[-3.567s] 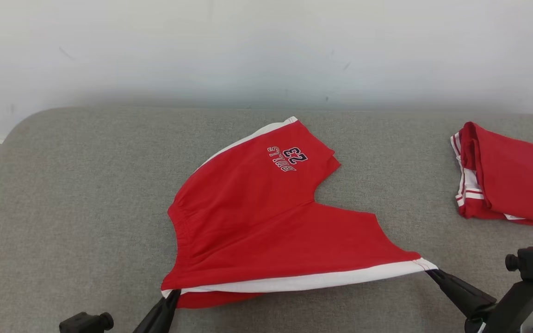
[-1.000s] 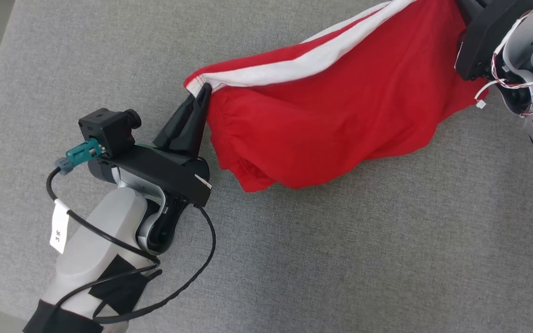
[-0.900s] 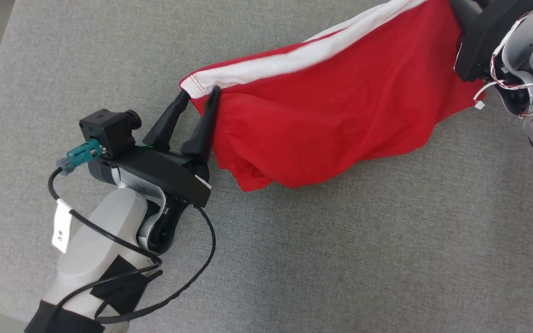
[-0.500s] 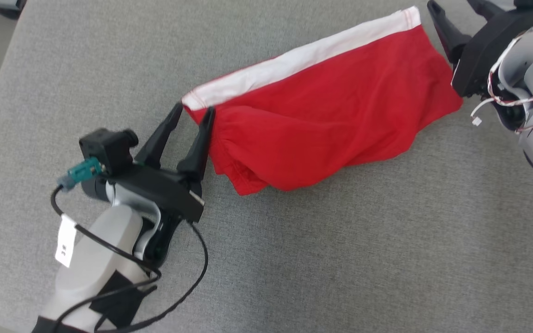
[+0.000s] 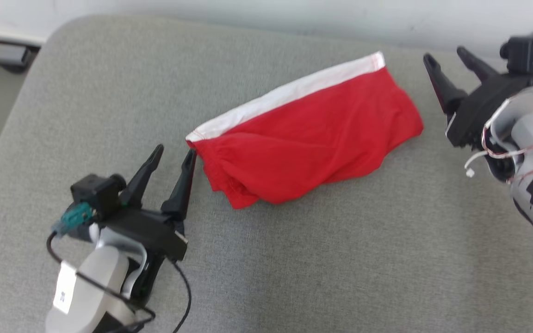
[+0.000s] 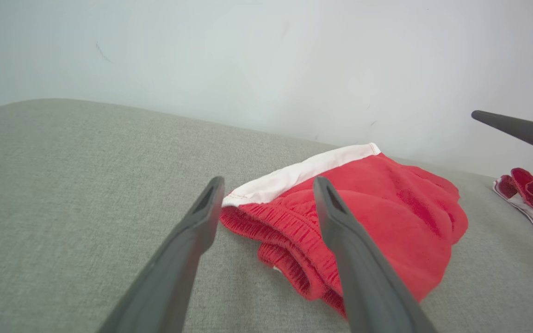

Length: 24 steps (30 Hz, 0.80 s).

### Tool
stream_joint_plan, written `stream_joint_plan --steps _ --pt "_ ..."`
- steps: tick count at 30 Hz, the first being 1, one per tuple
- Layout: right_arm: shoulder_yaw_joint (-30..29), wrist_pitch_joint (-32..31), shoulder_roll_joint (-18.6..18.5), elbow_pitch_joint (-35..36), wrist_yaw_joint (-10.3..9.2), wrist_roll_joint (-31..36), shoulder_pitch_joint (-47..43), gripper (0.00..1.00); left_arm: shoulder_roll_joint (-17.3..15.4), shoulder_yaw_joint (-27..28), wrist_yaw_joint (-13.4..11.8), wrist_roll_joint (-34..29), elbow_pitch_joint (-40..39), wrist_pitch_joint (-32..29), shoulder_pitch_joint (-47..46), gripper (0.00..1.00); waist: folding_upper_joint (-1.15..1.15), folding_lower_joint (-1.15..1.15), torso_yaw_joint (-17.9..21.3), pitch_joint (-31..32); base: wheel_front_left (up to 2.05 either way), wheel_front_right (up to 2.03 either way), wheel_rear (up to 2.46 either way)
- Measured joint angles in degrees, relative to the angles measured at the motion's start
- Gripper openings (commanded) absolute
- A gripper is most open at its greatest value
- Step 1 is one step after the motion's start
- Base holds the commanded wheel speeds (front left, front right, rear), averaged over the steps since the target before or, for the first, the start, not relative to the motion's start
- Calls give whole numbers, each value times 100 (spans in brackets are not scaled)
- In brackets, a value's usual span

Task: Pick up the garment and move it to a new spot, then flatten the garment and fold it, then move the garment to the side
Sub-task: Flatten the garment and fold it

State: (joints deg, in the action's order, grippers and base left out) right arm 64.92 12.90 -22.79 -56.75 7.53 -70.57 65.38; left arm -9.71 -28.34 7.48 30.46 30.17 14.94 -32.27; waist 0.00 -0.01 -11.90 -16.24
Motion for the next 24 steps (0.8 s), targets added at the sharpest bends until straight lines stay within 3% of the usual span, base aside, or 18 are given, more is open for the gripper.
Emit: stream_joint_plan --steps 13,24 --pt "-120 197 -74 94 0 -43 -626 100 111 996 -343 -1338 -1139 5 1094 100 0 0 175 680 0 0 0" --pt "-1168 207 -148 482 0 498 -1486 100 234 1415 -523 -1861 -1864 5 1859 100 -1 0 219 1135 0 0 0"
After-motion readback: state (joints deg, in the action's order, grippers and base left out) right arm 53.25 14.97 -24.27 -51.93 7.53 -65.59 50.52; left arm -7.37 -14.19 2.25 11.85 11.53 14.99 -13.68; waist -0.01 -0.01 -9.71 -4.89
